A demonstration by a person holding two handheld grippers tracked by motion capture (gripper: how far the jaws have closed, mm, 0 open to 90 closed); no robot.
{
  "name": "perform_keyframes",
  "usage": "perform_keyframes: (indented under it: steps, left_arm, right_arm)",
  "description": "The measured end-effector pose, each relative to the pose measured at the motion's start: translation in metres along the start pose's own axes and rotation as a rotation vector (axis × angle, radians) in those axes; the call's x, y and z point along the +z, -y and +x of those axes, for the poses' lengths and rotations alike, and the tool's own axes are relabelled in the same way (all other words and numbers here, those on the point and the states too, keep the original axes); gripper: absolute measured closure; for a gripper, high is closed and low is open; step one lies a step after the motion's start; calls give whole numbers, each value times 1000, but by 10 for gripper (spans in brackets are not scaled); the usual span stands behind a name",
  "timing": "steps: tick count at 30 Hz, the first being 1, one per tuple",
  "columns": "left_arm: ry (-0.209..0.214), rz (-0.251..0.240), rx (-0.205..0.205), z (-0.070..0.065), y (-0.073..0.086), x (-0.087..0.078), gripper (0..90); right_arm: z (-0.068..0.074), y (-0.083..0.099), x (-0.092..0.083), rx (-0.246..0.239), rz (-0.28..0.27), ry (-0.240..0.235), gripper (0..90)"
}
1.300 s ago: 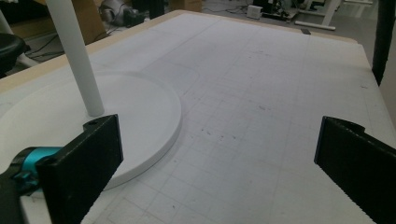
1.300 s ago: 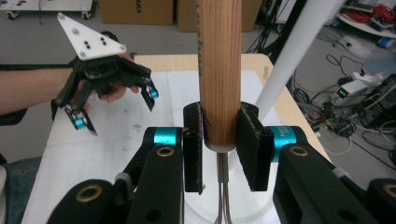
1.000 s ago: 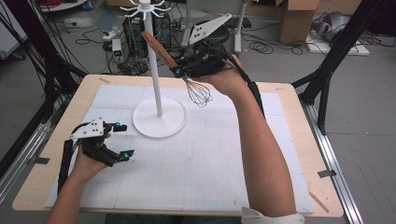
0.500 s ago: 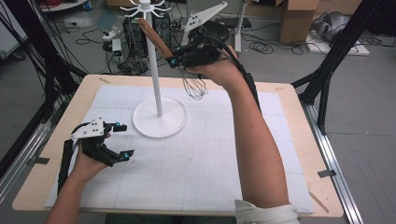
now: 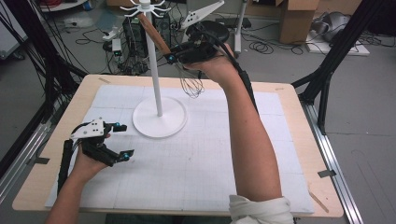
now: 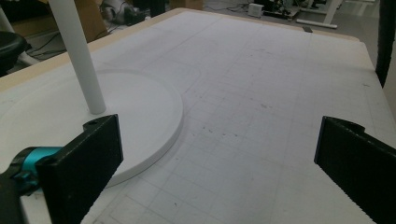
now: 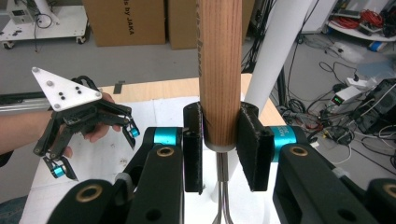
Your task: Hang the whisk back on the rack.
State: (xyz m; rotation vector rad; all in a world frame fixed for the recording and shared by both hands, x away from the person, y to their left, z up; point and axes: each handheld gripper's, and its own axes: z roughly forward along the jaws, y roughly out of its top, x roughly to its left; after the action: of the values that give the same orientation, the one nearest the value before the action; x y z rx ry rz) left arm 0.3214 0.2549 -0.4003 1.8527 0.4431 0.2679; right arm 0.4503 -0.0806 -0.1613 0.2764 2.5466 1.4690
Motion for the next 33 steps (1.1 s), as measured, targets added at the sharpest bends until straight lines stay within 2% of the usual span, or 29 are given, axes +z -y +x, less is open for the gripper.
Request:
perform_keyframes:
  steps: [8,12,25,29,33]
  left_arm:
    - [-3,2,2,0,0,0,17]
    - [-4,-1,3,0,0,0,16]
    - [-6,3,5,0,0,0,16]
    - [-6,6,3,0,0,0,17]
    - [-7,3,6,0,0,0,16]
  right_arm:
    - [-2,2,5,12,3,-3,733]
    - [-2,2,8,36,3,1,733]
    - [-5,0,12,49,-9,-8,732]
    - [-8,1,11,100,-26,-16,733]
    - [-10,4,13,95,-5,-2,732]
